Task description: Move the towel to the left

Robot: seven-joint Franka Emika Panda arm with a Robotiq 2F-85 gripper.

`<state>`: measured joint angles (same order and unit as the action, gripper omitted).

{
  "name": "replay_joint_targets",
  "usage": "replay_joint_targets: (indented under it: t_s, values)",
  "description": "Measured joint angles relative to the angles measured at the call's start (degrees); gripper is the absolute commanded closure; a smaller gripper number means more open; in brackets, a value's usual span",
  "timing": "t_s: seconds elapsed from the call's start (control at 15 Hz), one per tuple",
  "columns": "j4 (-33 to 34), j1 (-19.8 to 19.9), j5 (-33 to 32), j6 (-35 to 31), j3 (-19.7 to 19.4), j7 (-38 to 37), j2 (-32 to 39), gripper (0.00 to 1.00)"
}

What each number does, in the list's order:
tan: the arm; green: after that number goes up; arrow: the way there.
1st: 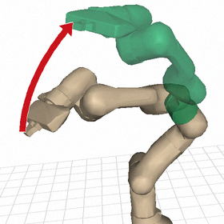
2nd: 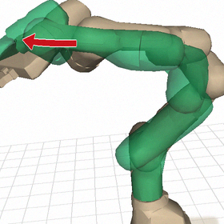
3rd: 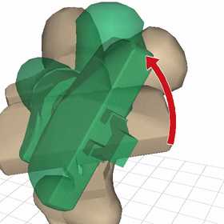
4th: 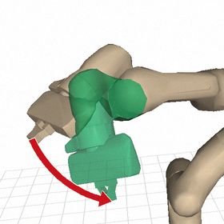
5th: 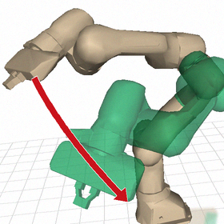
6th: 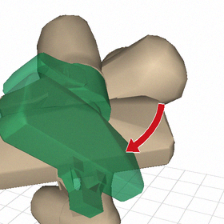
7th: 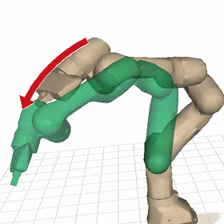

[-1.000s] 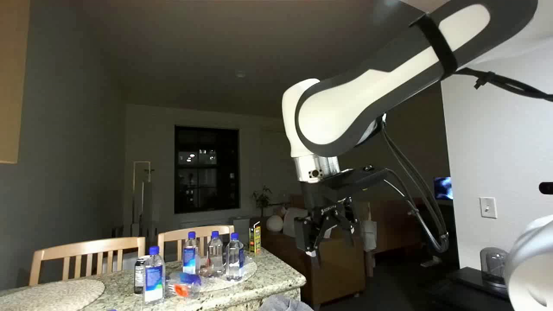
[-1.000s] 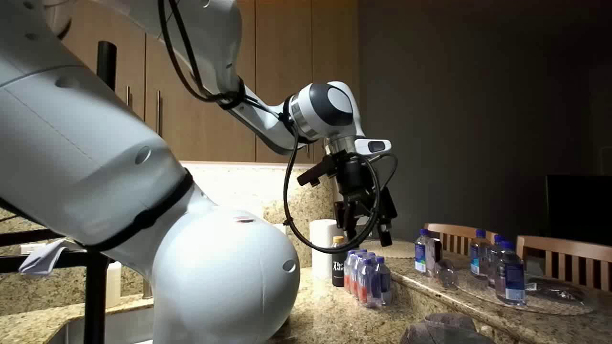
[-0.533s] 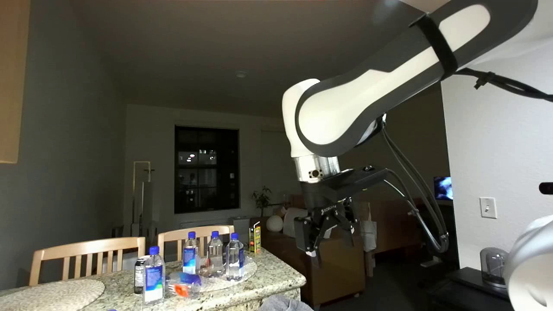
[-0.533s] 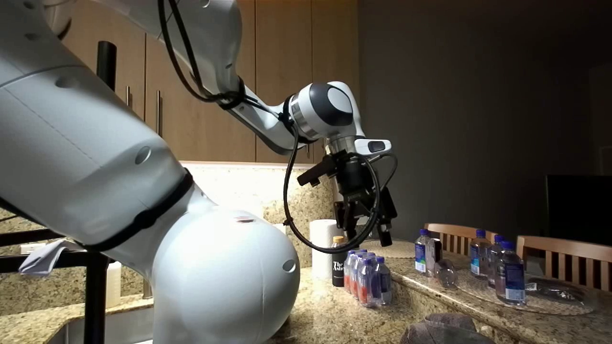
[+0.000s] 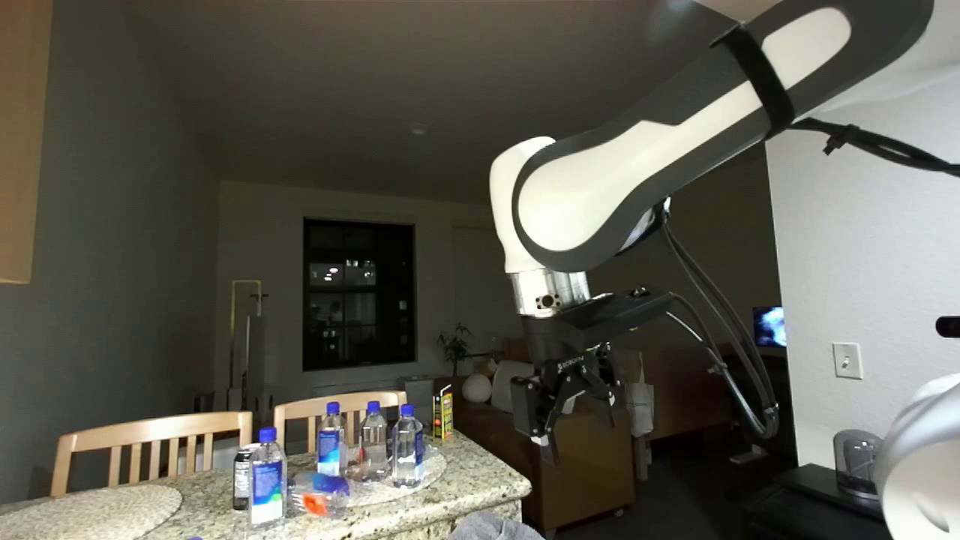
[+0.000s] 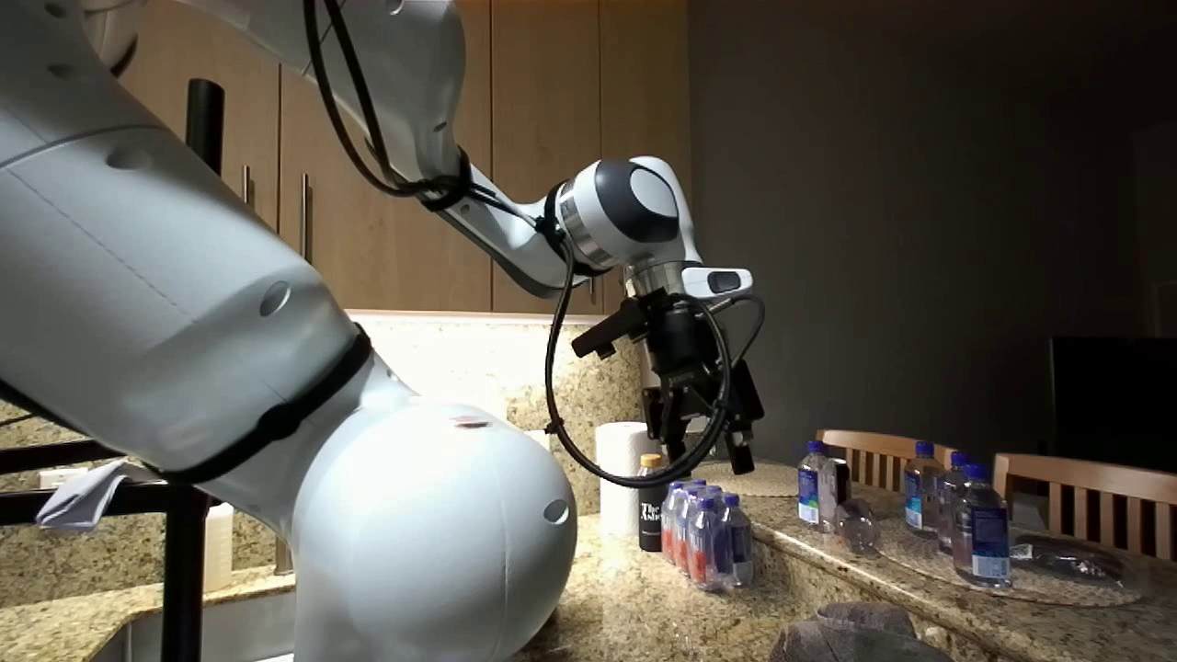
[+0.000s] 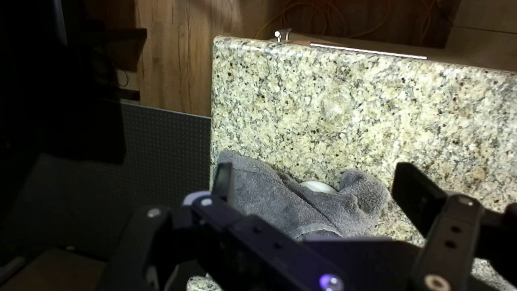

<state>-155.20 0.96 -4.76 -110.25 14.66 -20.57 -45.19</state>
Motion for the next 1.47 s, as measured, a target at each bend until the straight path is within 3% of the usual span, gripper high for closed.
replay_joint_targets:
  t_s: [0.67,1.47]
  values:
    - [1.61,-0.06,-0.13,-2.12,-0.99,0.12,3.45,0.0]
    - [15.58,-0.29,-0.05,-12.76,-7.6,2.67,27.81,0.0]
